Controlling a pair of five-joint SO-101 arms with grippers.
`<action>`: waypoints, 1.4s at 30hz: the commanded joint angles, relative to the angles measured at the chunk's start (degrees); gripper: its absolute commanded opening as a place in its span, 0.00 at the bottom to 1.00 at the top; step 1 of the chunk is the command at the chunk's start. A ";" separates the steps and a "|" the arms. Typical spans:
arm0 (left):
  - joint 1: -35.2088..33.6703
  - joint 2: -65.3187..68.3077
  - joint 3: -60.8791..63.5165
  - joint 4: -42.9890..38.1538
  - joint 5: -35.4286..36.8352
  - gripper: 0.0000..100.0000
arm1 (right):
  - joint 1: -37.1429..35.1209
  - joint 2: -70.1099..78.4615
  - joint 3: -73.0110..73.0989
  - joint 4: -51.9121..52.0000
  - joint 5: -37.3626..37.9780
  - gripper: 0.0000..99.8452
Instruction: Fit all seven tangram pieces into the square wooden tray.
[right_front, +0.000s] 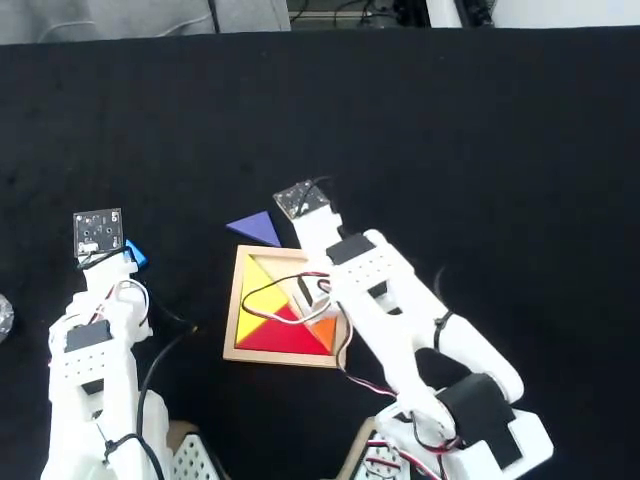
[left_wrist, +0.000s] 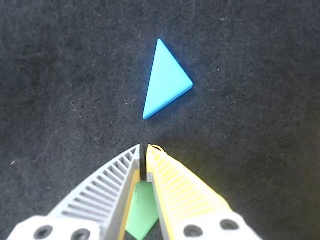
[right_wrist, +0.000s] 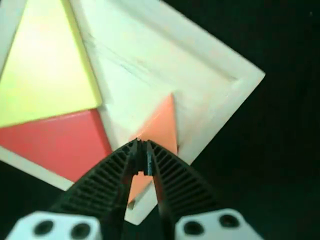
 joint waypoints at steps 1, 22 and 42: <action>-0.04 -0.70 -0.22 0.53 -0.35 0.03 | -0.70 -0.31 -3.91 1.32 0.88 0.01; -0.04 -0.70 -0.22 0.53 -0.35 0.03 | -2.64 11.56 -13.49 3.43 2.11 0.01; -0.04 -0.70 -0.22 0.53 -0.35 0.03 | -2.99 6.64 -11.65 -4.22 3.43 0.01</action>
